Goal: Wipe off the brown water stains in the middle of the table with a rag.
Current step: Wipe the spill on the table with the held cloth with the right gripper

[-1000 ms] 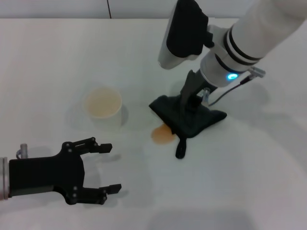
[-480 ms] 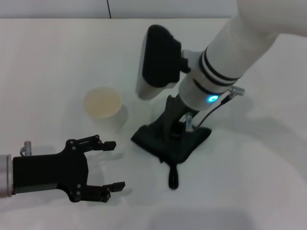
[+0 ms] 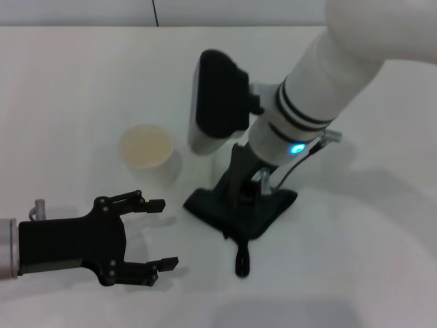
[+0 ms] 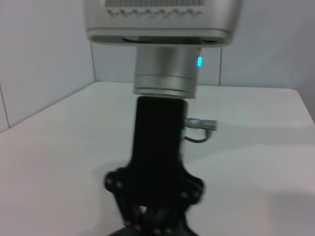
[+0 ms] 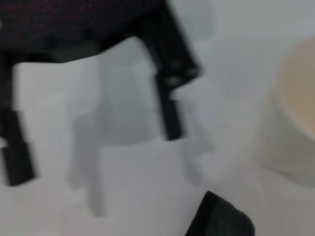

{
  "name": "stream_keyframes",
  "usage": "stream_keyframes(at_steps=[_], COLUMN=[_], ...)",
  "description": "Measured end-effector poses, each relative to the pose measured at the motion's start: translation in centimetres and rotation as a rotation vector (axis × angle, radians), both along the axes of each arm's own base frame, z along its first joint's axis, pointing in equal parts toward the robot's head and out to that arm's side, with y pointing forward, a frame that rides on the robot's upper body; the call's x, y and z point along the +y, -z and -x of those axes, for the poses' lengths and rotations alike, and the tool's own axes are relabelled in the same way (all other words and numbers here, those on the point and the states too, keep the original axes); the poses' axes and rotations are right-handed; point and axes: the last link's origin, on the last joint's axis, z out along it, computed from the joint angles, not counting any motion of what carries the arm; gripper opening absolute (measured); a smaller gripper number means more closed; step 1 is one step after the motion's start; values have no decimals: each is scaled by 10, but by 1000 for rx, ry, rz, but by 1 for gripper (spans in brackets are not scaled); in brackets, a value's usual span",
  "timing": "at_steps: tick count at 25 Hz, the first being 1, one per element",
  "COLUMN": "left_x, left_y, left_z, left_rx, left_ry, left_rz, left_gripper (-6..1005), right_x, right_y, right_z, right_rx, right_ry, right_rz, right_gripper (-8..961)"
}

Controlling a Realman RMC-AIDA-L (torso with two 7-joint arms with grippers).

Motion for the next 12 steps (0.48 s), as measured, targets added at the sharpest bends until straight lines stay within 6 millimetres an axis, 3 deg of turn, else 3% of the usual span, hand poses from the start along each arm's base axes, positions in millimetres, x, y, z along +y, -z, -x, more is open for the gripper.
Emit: stream_keyframes(at_steps=[3,12], left_x=[-1,0], left_y=[1,2], left_z=[1,0], left_rx=[-3,-5], left_ry=[-4,-2], left_rz=[3,6], left_gripper=[889,889], right_x=[18,40], right_y=[-10,-15], right_z=[-8,-16], right_rx=[-10,-42], right_ry=[5,-2], right_rz=[-80,-171], right_gripper=[31,31])
